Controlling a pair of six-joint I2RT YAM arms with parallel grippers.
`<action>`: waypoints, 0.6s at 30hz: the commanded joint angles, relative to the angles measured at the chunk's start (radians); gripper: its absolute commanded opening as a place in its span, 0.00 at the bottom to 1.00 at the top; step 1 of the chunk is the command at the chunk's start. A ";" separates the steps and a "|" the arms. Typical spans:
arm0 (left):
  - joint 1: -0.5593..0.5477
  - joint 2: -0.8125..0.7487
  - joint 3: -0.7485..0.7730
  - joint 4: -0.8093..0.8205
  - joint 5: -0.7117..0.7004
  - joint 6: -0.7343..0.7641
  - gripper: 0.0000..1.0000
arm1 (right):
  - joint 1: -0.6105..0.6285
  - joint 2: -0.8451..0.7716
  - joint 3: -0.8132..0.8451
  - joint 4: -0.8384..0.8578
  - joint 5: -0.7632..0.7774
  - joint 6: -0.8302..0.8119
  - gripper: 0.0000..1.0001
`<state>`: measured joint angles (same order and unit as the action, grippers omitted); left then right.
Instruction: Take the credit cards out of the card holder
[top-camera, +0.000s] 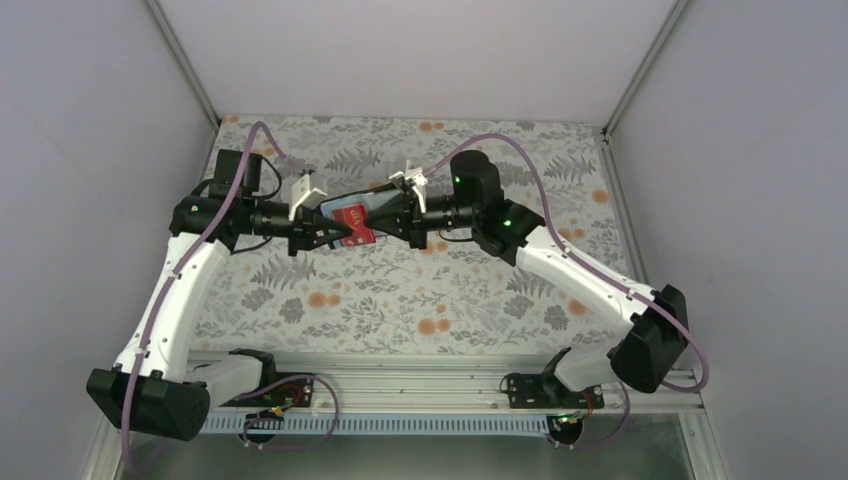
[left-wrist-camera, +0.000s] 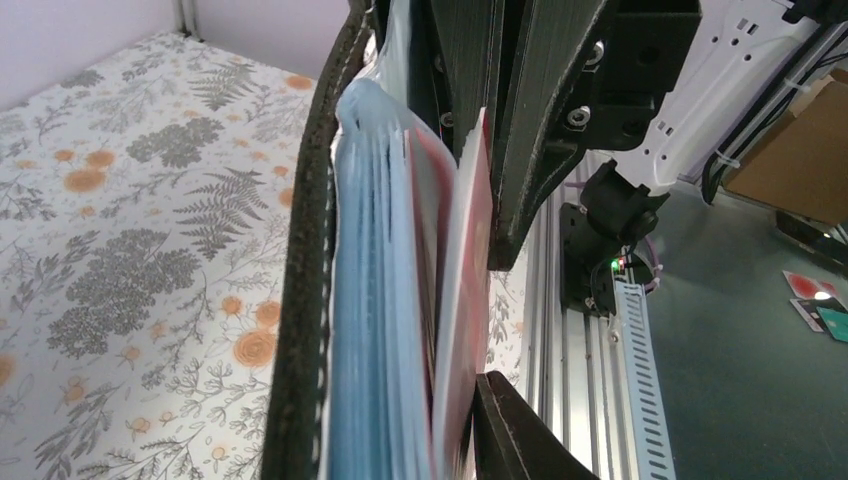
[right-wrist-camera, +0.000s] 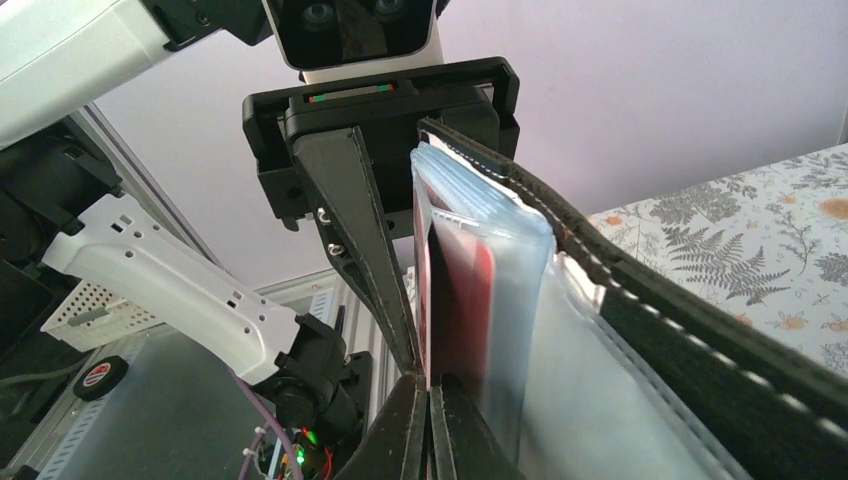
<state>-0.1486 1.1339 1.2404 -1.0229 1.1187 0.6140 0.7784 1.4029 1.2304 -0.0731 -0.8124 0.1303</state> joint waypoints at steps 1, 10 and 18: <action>0.000 -0.006 0.013 0.017 0.069 0.038 0.22 | -0.019 -0.043 0.016 -0.035 -0.029 -0.016 0.04; 0.000 -0.002 0.021 -0.024 0.105 0.083 0.15 | -0.037 -0.064 0.017 -0.067 -0.034 -0.048 0.04; 0.000 -0.001 0.024 -0.032 0.113 0.090 0.08 | -0.056 -0.058 0.012 -0.066 -0.074 -0.051 0.04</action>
<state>-0.1490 1.1389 1.2415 -1.0405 1.1873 0.6659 0.7475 1.3663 1.2304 -0.1371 -0.8581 0.0856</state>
